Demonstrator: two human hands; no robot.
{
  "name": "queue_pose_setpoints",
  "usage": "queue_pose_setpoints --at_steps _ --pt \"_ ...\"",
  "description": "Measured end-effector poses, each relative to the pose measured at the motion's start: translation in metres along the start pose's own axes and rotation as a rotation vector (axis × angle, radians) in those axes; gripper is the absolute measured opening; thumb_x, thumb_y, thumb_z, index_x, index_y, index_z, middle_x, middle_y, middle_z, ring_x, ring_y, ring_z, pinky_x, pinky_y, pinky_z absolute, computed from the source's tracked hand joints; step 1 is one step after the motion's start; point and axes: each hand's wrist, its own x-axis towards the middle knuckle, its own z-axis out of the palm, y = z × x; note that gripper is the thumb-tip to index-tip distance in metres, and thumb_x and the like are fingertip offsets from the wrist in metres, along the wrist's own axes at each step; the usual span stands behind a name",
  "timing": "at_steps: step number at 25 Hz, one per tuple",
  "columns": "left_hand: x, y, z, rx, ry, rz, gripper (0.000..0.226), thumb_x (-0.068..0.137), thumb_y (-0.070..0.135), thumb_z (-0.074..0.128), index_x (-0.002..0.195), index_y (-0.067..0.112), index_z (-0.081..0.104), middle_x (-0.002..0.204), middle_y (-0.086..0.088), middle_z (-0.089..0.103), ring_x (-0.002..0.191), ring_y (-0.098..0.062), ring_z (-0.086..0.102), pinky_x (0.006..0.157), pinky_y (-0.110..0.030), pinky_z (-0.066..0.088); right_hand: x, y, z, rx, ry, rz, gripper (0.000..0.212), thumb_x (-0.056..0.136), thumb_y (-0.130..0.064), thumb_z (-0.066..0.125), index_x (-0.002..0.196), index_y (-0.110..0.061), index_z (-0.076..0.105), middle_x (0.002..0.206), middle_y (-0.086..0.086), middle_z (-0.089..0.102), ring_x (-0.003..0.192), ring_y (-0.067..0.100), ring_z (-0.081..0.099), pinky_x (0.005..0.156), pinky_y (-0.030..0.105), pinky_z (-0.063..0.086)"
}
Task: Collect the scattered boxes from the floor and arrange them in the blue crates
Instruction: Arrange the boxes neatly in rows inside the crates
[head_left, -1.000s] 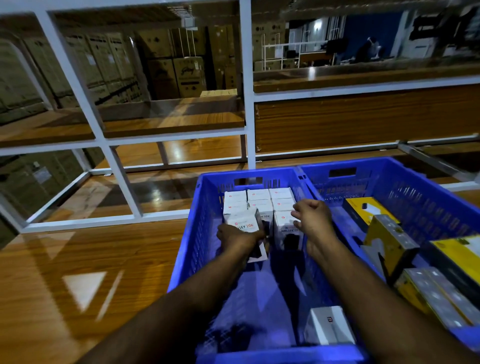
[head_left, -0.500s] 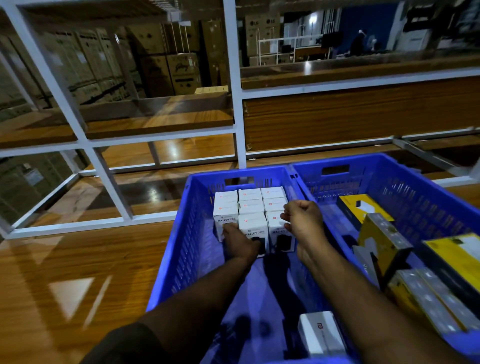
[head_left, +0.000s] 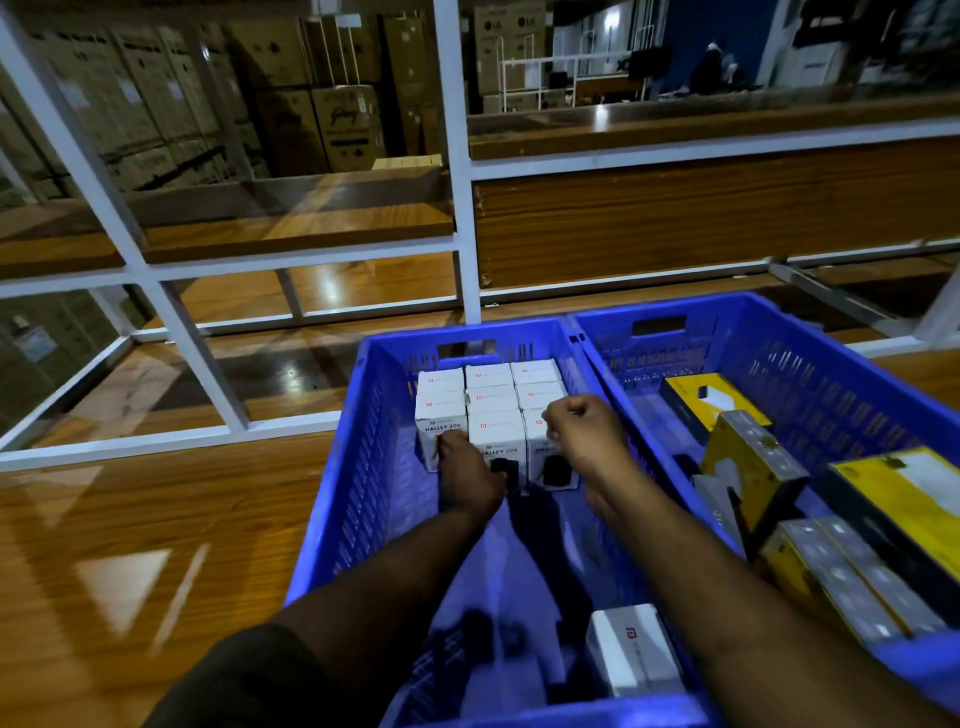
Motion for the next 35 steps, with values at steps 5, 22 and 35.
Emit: queue_pose_setpoints --at_steps 5,22,35 --pt "-0.008 0.025 -0.027 0.238 -0.115 -0.160 0.081 0.074 0.020 0.083 0.134 0.000 0.033 0.142 -0.017 0.046 0.133 -0.034 0.047 0.104 -0.044 0.046 -0.021 0.000 -0.011 -0.736 -0.335 -0.032 0.027 0.082 -0.034 0.063 0.065 -0.015 0.055 0.071 0.005 0.061 0.069 0.019 0.057 0.065 0.029 0.044" --pt "-0.021 0.028 -0.093 -0.245 -0.230 -0.172 0.067 0.082 0.009 0.078 0.138 0.004 0.042 0.126 -0.009 0.059 0.109 -0.025 0.060 0.086 -0.035 0.052 -0.104 -0.021 -0.018 -1.488 -0.955 0.017 0.042 0.079 -0.029 0.074 0.115 -0.009 0.069 0.106 0.008 0.071 0.076 0.022 0.061 0.061 0.027 0.045" --pt "-0.025 0.039 -0.110 -0.744 -0.193 -0.329 0.019 0.096 0.025 0.065 0.104 0.008 0.065 0.083 -0.008 0.068 0.062 -0.017 0.061 0.044 -0.022 0.052 -0.025 -0.031 0.018 0.060 -0.224 0.235 0.004 0.080 -0.010 0.065 0.080 -0.006 0.064 0.062 0.007 0.062 0.054 0.021 0.056 0.055 0.029 0.046"
